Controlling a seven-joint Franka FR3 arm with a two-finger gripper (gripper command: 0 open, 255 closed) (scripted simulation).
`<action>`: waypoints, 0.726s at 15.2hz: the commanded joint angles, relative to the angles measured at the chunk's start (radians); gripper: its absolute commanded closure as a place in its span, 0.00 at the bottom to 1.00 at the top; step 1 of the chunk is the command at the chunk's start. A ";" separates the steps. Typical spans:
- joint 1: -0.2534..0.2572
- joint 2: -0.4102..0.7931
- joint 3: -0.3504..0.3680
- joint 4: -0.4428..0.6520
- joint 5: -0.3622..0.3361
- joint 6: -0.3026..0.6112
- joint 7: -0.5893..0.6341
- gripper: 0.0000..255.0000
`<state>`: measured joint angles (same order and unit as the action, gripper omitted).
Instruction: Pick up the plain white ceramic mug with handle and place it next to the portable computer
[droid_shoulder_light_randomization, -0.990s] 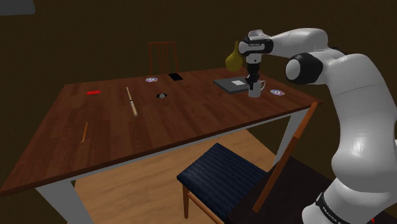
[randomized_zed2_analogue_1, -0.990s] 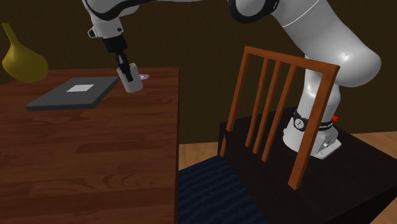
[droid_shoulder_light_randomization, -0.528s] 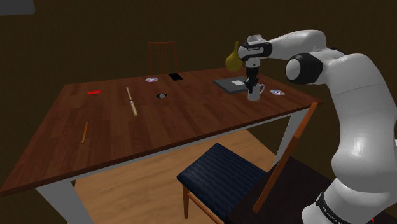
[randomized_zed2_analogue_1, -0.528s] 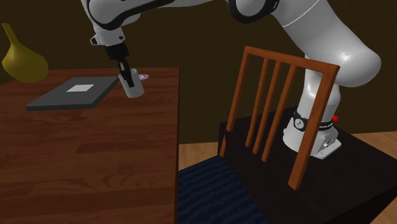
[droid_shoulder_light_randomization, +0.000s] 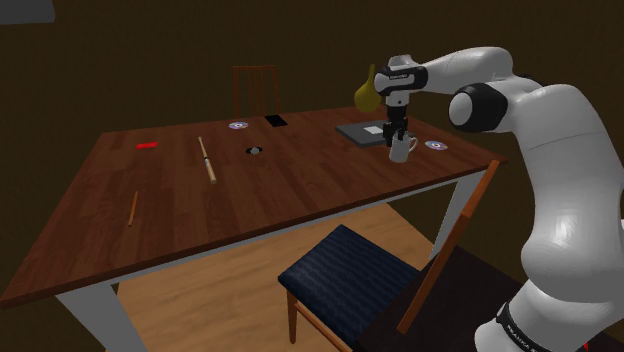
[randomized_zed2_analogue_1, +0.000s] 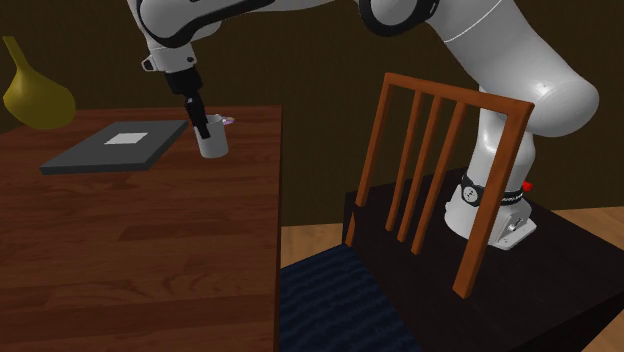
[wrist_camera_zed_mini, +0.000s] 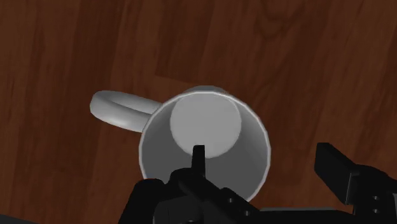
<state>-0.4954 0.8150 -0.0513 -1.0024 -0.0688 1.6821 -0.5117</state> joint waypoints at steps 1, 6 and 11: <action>0.000 0.000 0.000 0.000 0.000 0.000 0.000 0.00; 0.002 0.047 0.000 0.181 0.002 -0.134 -0.005 0.00; 0.002 0.073 0.000 0.253 0.003 -0.180 -0.007 0.00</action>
<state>-0.4927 0.8882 -0.0510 -0.7511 -0.0656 1.5043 -0.5185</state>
